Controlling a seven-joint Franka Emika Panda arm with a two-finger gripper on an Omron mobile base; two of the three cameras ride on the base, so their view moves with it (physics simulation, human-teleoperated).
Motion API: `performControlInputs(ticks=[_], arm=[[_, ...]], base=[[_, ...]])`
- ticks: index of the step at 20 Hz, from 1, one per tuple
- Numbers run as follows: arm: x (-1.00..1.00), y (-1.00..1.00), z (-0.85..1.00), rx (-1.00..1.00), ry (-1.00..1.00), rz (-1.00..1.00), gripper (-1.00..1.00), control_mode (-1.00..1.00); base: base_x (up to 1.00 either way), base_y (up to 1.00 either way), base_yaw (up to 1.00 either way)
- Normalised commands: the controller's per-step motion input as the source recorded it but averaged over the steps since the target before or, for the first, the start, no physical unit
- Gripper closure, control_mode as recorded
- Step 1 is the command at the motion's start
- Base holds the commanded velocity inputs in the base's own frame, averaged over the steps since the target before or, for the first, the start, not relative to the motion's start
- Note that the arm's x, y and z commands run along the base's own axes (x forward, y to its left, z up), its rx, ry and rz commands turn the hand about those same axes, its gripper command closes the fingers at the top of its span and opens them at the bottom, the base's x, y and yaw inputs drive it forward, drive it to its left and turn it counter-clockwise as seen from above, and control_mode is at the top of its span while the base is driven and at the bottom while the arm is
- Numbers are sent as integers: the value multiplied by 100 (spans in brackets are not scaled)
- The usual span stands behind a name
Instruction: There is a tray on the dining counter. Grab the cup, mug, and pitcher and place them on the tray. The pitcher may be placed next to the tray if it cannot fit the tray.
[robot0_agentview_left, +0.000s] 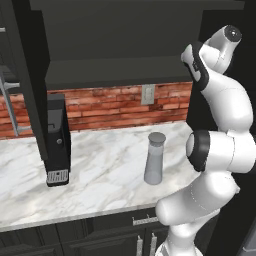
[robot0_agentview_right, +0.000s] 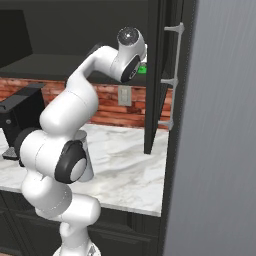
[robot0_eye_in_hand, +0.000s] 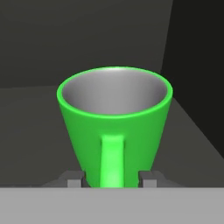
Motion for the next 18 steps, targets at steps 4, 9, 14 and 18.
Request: performControlInputs(ticks=[4, 9, 14, 18], arm=[[0, 0, 0, 0, 0, 0, 100, -100], [0, 0, 0, 0, 0, 0, 100, -100], [-14, 0, 0, 0, -1, 0, 100, -100], [-28, 2, 0, 0, -4, 0, 100, -100]], base=[[0, 0, 0], [0, 0, 0], [0, 0, 0], [0, 0, 0]])
